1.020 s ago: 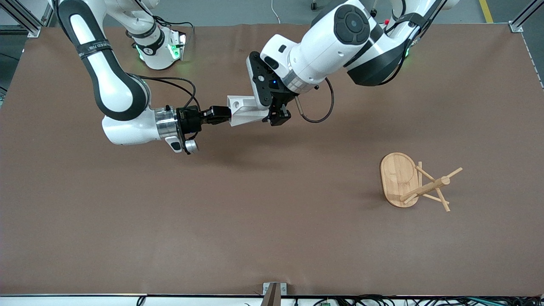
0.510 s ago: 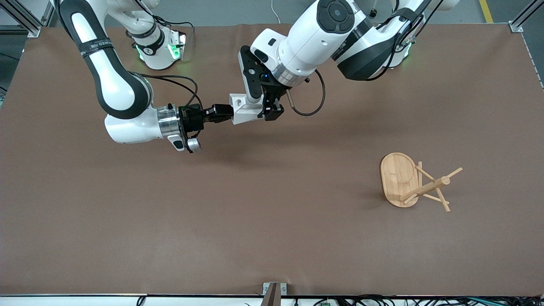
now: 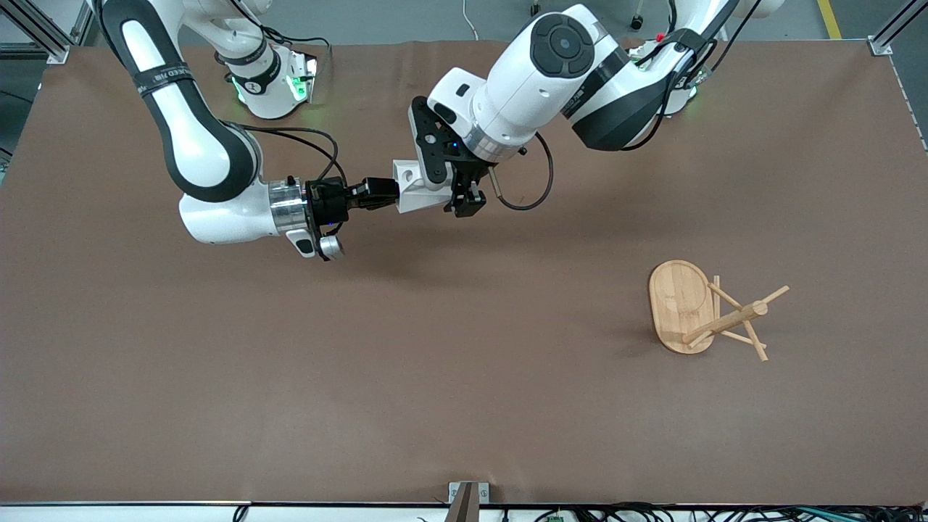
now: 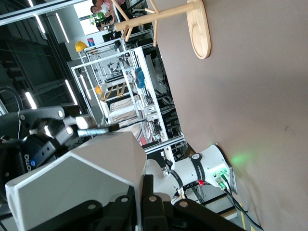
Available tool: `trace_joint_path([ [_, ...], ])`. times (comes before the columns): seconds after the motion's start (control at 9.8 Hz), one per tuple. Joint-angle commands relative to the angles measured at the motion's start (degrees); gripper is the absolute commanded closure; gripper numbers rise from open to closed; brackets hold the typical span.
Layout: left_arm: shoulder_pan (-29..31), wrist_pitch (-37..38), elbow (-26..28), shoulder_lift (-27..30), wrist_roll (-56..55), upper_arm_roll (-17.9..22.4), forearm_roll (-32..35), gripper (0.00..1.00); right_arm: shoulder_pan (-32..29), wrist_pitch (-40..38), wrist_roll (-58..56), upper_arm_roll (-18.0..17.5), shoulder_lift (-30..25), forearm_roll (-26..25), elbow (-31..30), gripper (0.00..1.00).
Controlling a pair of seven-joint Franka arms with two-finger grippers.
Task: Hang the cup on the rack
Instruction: 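Bring the cup toward the left gripper and grasp it with the left gripper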
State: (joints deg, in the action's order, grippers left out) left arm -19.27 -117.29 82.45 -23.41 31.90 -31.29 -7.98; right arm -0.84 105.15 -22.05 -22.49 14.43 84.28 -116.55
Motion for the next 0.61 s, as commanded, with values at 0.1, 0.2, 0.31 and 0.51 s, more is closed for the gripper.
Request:
trace_joint_path([
  [0.1, -0.60, -0.31, 0.52, -1.37, -0.70, 0.27, 1.56, 0.89, -0.74, -0.21, 1.65, -0.89, -2.74, 2.12, -1.84, 0.99],
  [0.2, -0.60, -0.31, 0.52, -1.29, -0.70, 0.27, 1.56, 0.94, -0.74, -0.21, 2.71, -0.89, -3.52, 2.12, -1.75, 0.99],
  [0.31, -0.33, -0.31, 0.43, -1.29, -0.70, 0.35, 1.48, 0.96, -0.74, -0.29, 4.81, -0.89, -4.14, 2.12, -1.67, 0.98],
  [0.51, 0.37, 0.30, 0.51, -0.67, -3.31, 0.53, 1.65, 0.97, -1.00, -0.73, 10.07, -0.89, -4.58, 1.94, -1.05, 0.22],
])
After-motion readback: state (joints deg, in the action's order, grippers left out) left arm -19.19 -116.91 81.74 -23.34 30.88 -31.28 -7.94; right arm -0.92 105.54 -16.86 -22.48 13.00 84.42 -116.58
